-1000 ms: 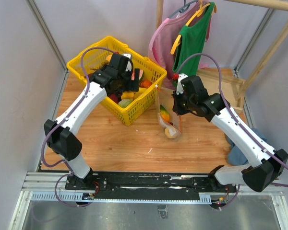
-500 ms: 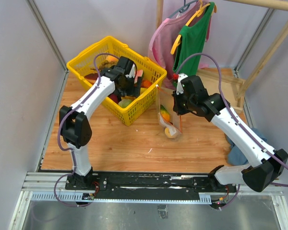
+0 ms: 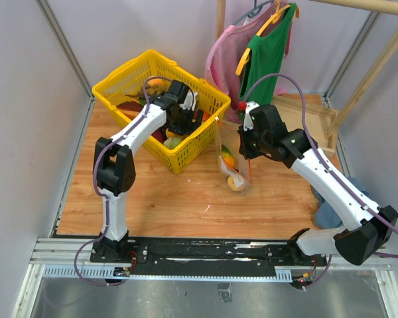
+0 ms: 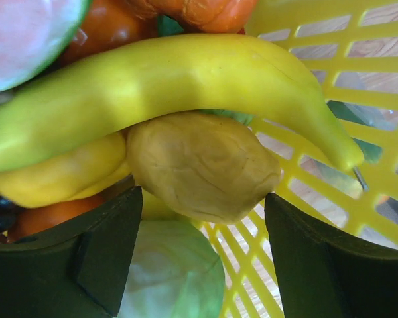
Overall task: Place the food in the zip-top bag and seal the zipper
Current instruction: Pick up the fake fruit from the bin, then place the fake fruit in the zipper food storage bag.
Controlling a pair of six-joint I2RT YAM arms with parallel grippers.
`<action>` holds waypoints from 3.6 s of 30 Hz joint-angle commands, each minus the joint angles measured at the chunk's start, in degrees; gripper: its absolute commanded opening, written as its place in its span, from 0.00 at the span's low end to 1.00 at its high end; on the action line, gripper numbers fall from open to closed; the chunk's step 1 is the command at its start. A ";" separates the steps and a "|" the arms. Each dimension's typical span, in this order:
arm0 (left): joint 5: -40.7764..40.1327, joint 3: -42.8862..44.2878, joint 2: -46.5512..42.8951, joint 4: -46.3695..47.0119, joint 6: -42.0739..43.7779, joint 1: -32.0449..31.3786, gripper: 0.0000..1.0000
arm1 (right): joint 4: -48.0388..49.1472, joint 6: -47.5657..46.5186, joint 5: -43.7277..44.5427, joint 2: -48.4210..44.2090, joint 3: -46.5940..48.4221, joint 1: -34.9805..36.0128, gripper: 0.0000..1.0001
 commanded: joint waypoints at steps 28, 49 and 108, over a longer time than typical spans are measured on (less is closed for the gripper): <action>-0.51 -10.21 -1.96 16.67 -19.33 0.90 0.87 | 0.15 0.74 0.38 -1.21 -1.80 0.70 0.01; -1.15 -16.54 -0.70 23.57 -31.05 1.17 0.69 | 0.06 0.35 0.48 -1.83 -2.03 0.70 0.00; 4.06 -46.50 -46.27 73.08 15.16 -20.94 0.01 | -0.46 3.46 -0.94 -3.15 0.08 0.74 0.01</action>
